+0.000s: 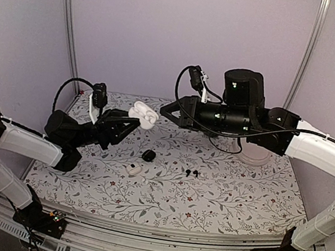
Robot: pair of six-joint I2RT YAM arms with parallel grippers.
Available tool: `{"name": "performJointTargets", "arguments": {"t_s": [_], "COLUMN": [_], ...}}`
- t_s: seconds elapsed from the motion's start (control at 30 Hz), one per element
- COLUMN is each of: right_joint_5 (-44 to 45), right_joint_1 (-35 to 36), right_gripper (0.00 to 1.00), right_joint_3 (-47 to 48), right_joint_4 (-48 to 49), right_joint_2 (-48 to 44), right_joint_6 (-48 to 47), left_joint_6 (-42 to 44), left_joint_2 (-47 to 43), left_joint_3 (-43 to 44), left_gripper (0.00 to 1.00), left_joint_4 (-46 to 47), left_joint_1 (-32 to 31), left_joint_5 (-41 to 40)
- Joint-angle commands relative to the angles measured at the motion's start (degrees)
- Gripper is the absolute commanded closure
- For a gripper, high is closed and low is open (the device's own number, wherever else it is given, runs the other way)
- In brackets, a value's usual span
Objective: Insert the wireless bluetooth earbuds into the charging case
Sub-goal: Adjust the left earbud in the right side groove of the charging case.
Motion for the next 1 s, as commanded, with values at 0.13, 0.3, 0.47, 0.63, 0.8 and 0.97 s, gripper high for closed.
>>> {"name": "performJointTargets", "arguments": {"t_s": [0.13, 0.3, 0.47, 0.63, 0.8, 0.97], "right_joint_5": [-0.7, -1.8, -2.5, -2.8, -2.8, -2.8], "right_joint_1": [-0.3, -0.2, -0.1, 0.0, 0.3, 0.6], "right_gripper": [0.76, 0.78, 0.79, 0.80, 0.80, 0.80], "right_joint_3": [-1.5, -1.4, -1.2, -0.9, -0.4, 0.2], "right_joint_4": [2.8, 1.2, -0.2, -1.3, -1.6, -1.3], "right_joint_2": [-1.1, -1.0, -0.7, -0.1, 0.7, 1.6], "right_joint_6": [-1.6, -2.3, -1.5, -0.9, -0.4, -0.3], "left_joint_6": [-0.2, 0.1, 0.3, 0.5, 0.4, 0.2], "left_joint_2": [1.2, 1.6, 2.1, 2.1, 2.3, 2.2], "left_joint_3": [0.9, 1.0, 1.3, 1.4, 1.8, 1.9], "left_gripper": [1.00, 1.00, 1.00, 1.00, 1.00, 1.00], "left_joint_4": [16.9, 16.9, 16.9, 16.9, 16.9, 16.9], "left_joint_1": [0.1, 0.2, 0.2, 0.2, 0.2, 0.2], "left_joint_5": [0.3, 0.1, 0.2, 0.2, 0.4, 0.4]}}
